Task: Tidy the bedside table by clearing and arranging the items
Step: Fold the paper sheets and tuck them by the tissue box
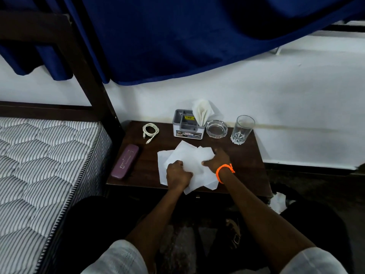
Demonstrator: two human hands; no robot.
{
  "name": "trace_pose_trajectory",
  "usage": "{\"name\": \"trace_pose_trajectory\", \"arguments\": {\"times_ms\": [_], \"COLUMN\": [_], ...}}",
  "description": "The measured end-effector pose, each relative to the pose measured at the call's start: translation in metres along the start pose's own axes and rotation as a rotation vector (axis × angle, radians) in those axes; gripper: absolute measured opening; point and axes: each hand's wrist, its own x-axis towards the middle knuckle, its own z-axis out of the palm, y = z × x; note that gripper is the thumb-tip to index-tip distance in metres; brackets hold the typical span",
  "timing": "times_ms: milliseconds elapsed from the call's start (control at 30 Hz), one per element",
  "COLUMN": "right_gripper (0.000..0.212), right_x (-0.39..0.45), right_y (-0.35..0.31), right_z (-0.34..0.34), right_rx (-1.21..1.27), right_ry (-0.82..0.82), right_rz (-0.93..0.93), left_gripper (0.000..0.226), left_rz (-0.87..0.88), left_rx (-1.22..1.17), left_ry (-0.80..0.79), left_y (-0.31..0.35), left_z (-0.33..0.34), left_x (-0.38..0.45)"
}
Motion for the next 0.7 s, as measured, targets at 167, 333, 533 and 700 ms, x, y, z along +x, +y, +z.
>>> {"name": "trace_pose_trajectory", "arguments": {"times_ms": [167,333,533,700], "right_gripper": [0.037,0.067,0.025,0.036], "right_x": [0.007,0.019,0.012,0.012], "right_y": [-0.003,0.008,0.0,-0.001], "right_z": [-0.011,-0.008,-0.009,-0.017], "right_rx": [-0.114,-0.302,-0.179,0.147], "right_ry": [-0.096,-0.098,-0.102,-0.009], "right_rz": [-0.012,-0.097,-0.127,-0.136], "left_gripper": [0.031,0.041,0.036,0.035], "left_rz": [0.039,0.048,0.059,0.051], "left_rx": [-0.039,-0.049,-0.057,-0.068], "left_ry": [-0.001,-0.006,-0.016,-0.031], "left_y": [-0.003,-0.004,-0.004,-0.007], "left_z": [-0.001,-0.001,-0.001,-0.004], "left_x": [-0.002,-0.003,-0.004,0.0]}}
